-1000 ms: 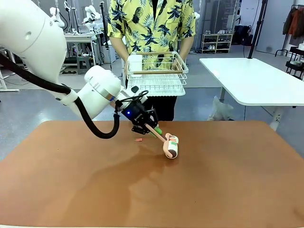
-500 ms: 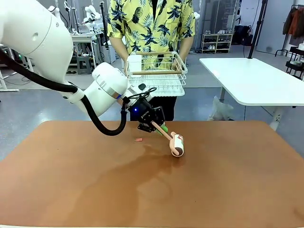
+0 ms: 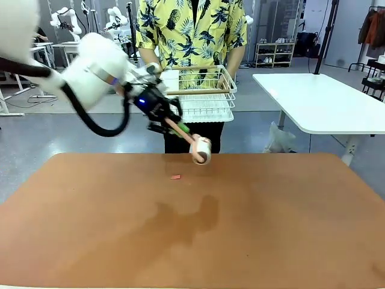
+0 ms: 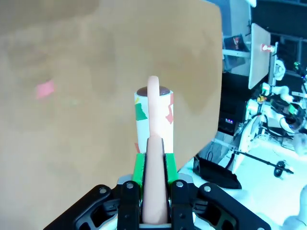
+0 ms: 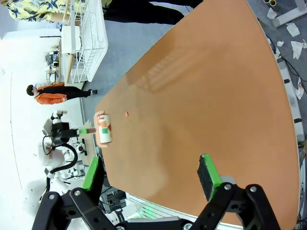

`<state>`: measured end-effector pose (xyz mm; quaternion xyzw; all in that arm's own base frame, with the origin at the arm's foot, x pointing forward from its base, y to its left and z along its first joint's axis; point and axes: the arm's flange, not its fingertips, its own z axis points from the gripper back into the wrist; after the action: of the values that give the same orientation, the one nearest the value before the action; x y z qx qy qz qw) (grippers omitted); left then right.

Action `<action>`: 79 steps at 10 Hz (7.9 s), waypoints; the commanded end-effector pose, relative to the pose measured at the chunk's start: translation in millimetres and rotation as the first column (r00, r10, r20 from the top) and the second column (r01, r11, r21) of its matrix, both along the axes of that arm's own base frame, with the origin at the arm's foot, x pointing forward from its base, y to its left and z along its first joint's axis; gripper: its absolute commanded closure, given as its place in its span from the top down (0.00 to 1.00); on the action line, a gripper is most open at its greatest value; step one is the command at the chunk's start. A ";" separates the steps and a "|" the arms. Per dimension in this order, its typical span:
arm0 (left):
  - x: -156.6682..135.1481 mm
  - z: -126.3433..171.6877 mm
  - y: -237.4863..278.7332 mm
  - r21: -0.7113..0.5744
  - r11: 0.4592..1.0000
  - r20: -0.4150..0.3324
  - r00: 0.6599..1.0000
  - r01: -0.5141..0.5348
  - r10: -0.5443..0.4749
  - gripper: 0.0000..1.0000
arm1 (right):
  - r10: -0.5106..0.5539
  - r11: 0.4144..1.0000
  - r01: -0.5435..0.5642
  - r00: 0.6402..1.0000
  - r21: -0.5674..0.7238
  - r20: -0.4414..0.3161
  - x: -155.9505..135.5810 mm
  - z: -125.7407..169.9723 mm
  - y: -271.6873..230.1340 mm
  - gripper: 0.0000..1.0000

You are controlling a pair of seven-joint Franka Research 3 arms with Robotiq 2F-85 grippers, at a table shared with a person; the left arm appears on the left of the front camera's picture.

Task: Clean the table.
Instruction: Clean the table with the Lint Roller when the human lifts the Dish drying rack, then place the Lint Roller down when the Dish drying rack is positioned in the middle of the table.

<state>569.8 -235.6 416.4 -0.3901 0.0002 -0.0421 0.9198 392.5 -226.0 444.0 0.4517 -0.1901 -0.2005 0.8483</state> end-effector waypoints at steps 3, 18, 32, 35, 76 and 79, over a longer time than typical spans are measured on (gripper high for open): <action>-40.0 -9.7 163.6 0.061 0.998 0.064 0.998 -0.005 0.001 0.21 | 0.002 1.000 -0.002 1.000 0.011 0.009 -0.9 2.2 0.8 1.00; 79.0 -88.6 133.5 0.222 0.974 -0.034 0.998 -0.046 0.054 0.21 | 0.002 1.000 -0.002 1.000 0.011 0.009 -0.9 2.2 0.8 1.00; 35.2 -24.9 -41.9 0.106 0.990 -0.001 0.995 -0.094 0.095 0.21 | 0.002 1.000 -0.002 1.000 0.011 0.009 -0.9 2.2 0.8 1.00; 18.4 29.5 -36.2 0.112 0.991 0.048 0.997 -0.071 0.066 0.21 | 0.002 1.000 -0.002 1.000 0.011 0.009 -0.9 2.2 0.8 1.00; -184.7 150.7 258.1 0.602 0.796 0.160 0.986 -0.070 -0.034 0.21 | 0.002 1.000 -0.002 1.000 0.011 0.009 -0.9 2.2 0.8 1.00; -184.7 150.7 258.1 0.602 0.796 0.160 0.986 -0.070 -0.034 0.21 | 0.002 1.000 -0.002 1.000 0.011 0.009 -0.9 2.2 0.8 1.00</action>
<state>385.5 20.5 560.2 -0.0737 -0.0723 -0.0633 0.9926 392.8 -225.6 444.2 0.4511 -0.1900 -0.2002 0.8487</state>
